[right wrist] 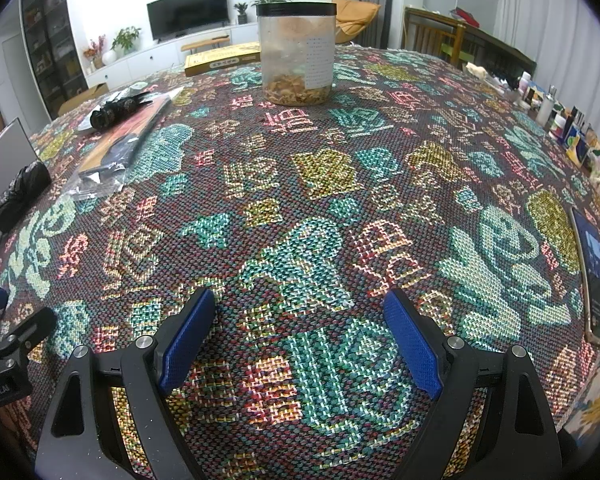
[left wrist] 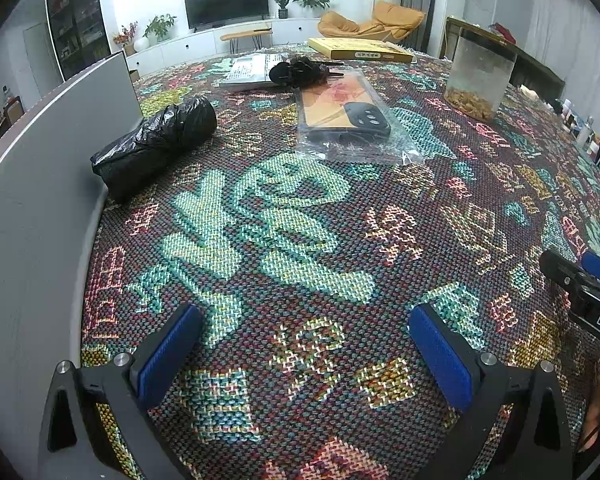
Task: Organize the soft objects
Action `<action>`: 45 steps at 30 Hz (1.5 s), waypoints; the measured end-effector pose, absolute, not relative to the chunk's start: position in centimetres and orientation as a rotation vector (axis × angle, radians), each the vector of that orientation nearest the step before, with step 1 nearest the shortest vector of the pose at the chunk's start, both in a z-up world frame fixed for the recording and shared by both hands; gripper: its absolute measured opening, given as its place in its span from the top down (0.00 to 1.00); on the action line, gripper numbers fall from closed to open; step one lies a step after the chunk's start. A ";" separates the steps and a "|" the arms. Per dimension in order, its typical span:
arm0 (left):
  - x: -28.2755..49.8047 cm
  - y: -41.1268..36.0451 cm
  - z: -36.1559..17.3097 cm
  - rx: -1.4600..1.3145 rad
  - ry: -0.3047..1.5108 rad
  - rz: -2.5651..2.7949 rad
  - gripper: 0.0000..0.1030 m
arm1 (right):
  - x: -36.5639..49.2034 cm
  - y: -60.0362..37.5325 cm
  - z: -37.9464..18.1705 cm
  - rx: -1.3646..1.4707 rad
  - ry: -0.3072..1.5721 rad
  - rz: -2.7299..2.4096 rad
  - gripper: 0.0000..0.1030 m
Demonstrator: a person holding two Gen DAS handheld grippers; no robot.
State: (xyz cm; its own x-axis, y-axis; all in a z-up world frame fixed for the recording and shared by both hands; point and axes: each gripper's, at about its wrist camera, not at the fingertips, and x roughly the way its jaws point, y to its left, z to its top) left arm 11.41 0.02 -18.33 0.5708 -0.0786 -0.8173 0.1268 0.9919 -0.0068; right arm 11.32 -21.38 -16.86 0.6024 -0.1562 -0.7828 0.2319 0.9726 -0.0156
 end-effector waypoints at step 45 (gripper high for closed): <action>11.4 0.1 -18.3 0.050 0.951 -0.115 0.00 | 13.2 -30.0 -15.1 0.102 1.056 -0.164 0.25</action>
State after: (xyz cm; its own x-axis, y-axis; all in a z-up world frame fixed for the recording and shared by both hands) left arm 11.38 0.06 -18.31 0.5757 -0.0761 -0.8141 0.1197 0.9928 -0.0082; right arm 13.19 -30.03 -15.12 0.4816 -0.0855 -0.8722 0.1834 0.9830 0.0049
